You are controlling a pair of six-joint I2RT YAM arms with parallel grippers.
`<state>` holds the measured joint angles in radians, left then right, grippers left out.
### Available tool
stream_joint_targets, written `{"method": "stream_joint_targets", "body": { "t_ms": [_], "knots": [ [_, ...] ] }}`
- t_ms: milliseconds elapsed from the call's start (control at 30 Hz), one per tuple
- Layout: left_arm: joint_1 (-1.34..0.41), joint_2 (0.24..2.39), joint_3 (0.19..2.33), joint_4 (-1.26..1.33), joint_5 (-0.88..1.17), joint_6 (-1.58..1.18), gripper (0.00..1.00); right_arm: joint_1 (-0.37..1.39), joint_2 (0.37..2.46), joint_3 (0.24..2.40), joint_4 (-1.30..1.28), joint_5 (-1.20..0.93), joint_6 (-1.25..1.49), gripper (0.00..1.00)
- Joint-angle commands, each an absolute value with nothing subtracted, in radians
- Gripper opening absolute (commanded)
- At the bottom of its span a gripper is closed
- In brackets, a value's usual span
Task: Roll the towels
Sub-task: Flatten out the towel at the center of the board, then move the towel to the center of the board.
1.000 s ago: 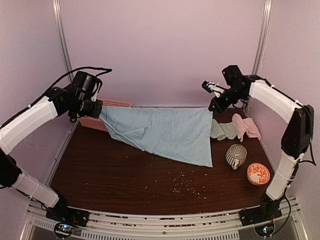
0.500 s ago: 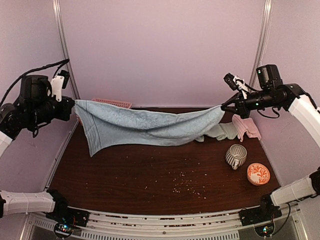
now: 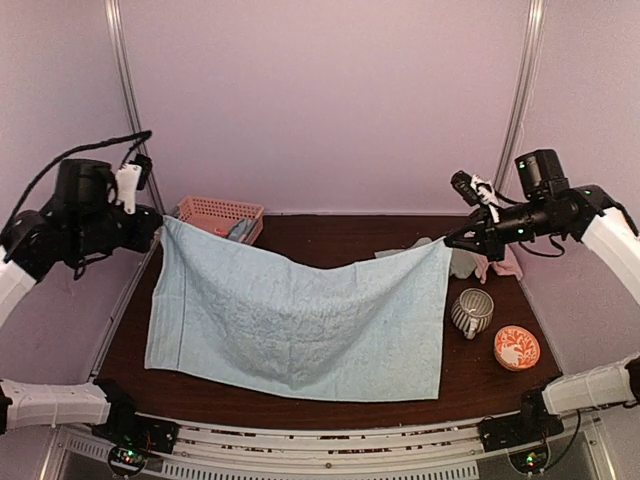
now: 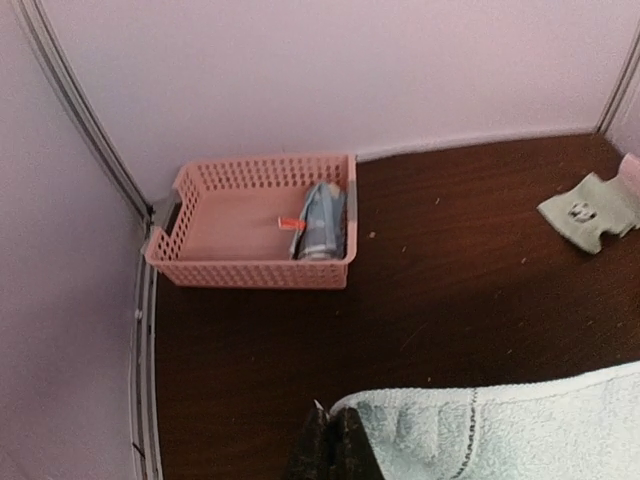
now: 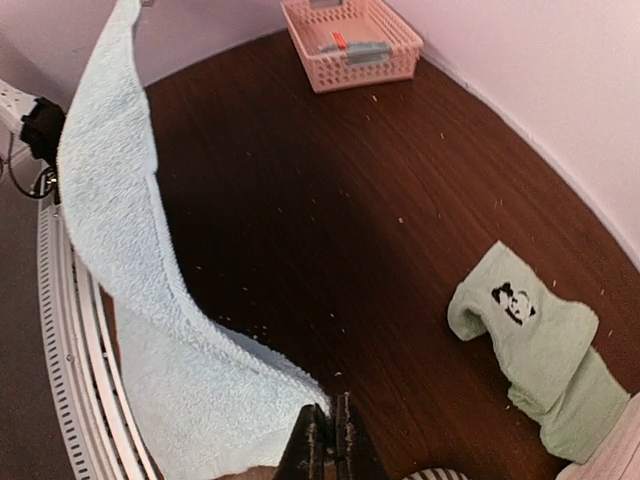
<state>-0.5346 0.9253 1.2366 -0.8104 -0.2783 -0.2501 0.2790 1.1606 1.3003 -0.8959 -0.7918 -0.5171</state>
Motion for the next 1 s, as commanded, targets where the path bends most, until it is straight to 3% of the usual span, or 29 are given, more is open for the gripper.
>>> {"method": "stream_joint_targets", "body": {
  "t_ms": [0,200,300,433,533,567,600,767,867,900,967],
  "knots": [
    [-0.493,1.212,1.127,-0.771,-0.336,-0.324,0.00,0.278,1.372,1.211,-0.721,-0.557,-0.409,0.00],
    [-0.420,1.590,1.136,-0.578,-0.383,-0.316,0.00,0.279,1.796,1.363,-0.638,-0.385,-0.334,0.00],
    [-0.405,1.697,1.243,-0.590,-0.389,-0.303,0.00,0.280,1.927,1.485,-0.656,-0.364,-0.298,0.13],
    [-0.404,1.713,1.326,-0.643,-0.374,-0.299,0.32,0.280,1.874,1.499,-0.641,-0.359,-0.271,0.35],
    [-0.405,1.654,1.302,-0.668,-0.338,-0.304,0.41,0.280,1.752,1.461,-0.643,-0.368,-0.273,0.59],
    [-0.405,1.625,1.281,-0.683,-0.309,-0.308,0.41,0.280,1.711,1.450,-0.647,-0.370,-0.273,0.88],
    [-0.405,1.602,1.263,-0.697,-0.276,-0.314,0.41,0.280,1.671,1.438,-0.649,-0.373,-0.275,0.99],
    [-0.409,1.474,1.162,-0.743,-0.082,-0.325,0.42,0.276,1.441,1.318,-0.548,-0.277,-0.260,1.00],
    [-0.411,1.422,1.114,-0.755,0.108,-0.264,0.39,0.264,1.362,1.193,-0.496,-0.390,-0.274,1.00],
    [-0.411,1.413,1.103,-0.771,0.149,-0.255,0.36,0.265,1.368,1.179,-0.543,-0.486,-0.342,0.97],
    [-0.412,1.406,1.084,-0.819,0.241,-0.264,0.19,0.285,1.402,1.191,-0.681,-0.575,-0.467,0.79]
  ]
}}
